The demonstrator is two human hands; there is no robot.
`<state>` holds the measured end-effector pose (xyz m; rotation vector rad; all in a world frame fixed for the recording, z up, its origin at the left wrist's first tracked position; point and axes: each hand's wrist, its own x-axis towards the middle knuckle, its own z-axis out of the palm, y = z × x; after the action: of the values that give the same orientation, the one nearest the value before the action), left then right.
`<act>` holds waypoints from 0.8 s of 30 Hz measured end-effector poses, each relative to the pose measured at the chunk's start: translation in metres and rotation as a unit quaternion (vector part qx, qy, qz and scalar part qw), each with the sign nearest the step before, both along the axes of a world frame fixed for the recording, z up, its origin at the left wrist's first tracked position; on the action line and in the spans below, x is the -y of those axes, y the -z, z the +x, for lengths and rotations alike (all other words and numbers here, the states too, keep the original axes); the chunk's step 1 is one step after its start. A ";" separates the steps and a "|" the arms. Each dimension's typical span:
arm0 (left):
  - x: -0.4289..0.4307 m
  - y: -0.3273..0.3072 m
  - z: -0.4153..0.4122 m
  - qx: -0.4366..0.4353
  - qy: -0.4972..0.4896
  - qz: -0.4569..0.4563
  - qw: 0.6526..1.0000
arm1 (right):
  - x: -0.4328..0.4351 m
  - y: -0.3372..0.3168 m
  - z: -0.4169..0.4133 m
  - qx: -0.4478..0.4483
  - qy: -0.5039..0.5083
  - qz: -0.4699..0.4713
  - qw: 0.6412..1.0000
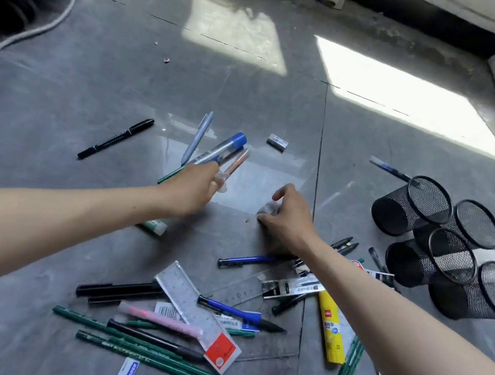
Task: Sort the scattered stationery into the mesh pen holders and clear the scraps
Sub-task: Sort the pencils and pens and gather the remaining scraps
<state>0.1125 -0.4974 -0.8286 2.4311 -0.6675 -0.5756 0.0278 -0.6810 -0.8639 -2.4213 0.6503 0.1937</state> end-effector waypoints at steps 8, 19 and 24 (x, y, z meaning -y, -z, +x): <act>-0.070 -0.042 -0.008 -0.017 -0.048 0.040 0.998 | -0.028 -0.020 0.021 -0.032 -0.048 -0.020 0.998; -0.200 -0.112 -0.051 0.032 -0.206 0.109 0.972 | -0.239 -0.107 0.048 0.072 -0.145 0.310 0.937; -0.262 -0.131 -0.071 0.042 -0.266 0.172 0.948 | -0.308 -0.126 0.034 0.052 -0.203 0.351 0.913</act>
<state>0.0413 -0.2355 -0.6980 2.8110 0.0878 -0.3855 0.0617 -0.3725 -0.7377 -1.8104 -0.0065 0.3900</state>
